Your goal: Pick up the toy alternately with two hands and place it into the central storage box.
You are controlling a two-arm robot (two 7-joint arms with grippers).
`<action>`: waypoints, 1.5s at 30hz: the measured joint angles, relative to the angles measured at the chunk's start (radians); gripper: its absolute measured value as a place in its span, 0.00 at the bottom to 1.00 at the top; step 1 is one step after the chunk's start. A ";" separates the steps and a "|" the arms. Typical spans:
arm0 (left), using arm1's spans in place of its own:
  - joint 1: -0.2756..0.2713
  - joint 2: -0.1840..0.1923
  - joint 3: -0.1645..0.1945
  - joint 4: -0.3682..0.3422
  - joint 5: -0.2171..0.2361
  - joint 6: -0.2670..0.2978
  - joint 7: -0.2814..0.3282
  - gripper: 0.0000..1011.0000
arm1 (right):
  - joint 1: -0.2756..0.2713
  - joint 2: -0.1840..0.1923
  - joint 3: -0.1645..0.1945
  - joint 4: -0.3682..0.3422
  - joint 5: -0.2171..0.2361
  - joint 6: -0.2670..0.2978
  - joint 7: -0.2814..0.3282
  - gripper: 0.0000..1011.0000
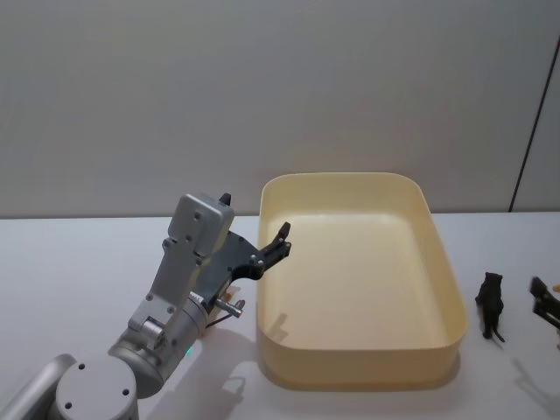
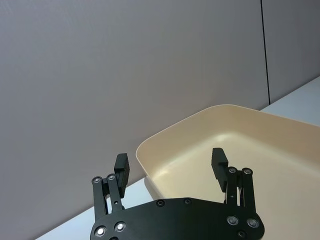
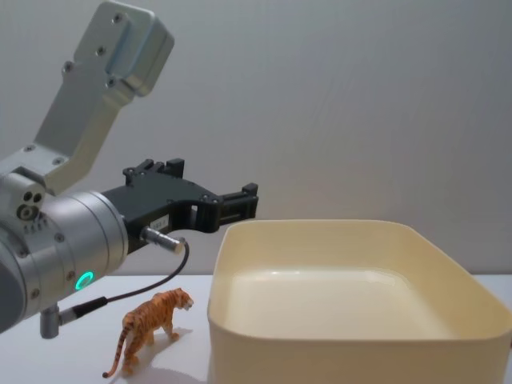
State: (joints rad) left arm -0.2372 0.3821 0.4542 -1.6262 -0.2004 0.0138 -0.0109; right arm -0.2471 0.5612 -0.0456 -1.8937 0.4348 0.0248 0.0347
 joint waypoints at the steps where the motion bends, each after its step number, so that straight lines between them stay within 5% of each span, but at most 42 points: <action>1: 0.000 0.000 0.000 0.000 0.000 0.000 0.000 0.99 | -0.007 0.004 0.004 -0.001 0.002 0.001 -0.003 0.99; 9: 0.000 0.000 0.000 0.000 0.000 0.000 0.000 0.99 | -0.072 0.035 0.045 0.005 0.031 0.009 -0.025 0.99; 18: 0.000 0.000 0.000 0.000 0.000 0.000 0.000 0.99 | -0.080 0.039 0.054 0.044 0.033 0.025 -0.024 0.99; 39: 0.000 0.000 0.000 0.000 0.000 0.000 0.000 0.99 | 0.071 -0.037 -0.012 0.233 -0.065 0.073 0.027 0.99; 45: 0.000 0.000 0.000 0.000 0.000 0.000 0.000 0.99 | 0.109 -0.059 -0.029 0.276 -0.092 0.078 0.037 0.87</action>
State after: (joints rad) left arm -0.2372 0.3821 0.4542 -1.6262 -0.2004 0.0138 -0.0109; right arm -0.1384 0.5021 -0.0751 -1.6174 0.3426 0.1028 0.0715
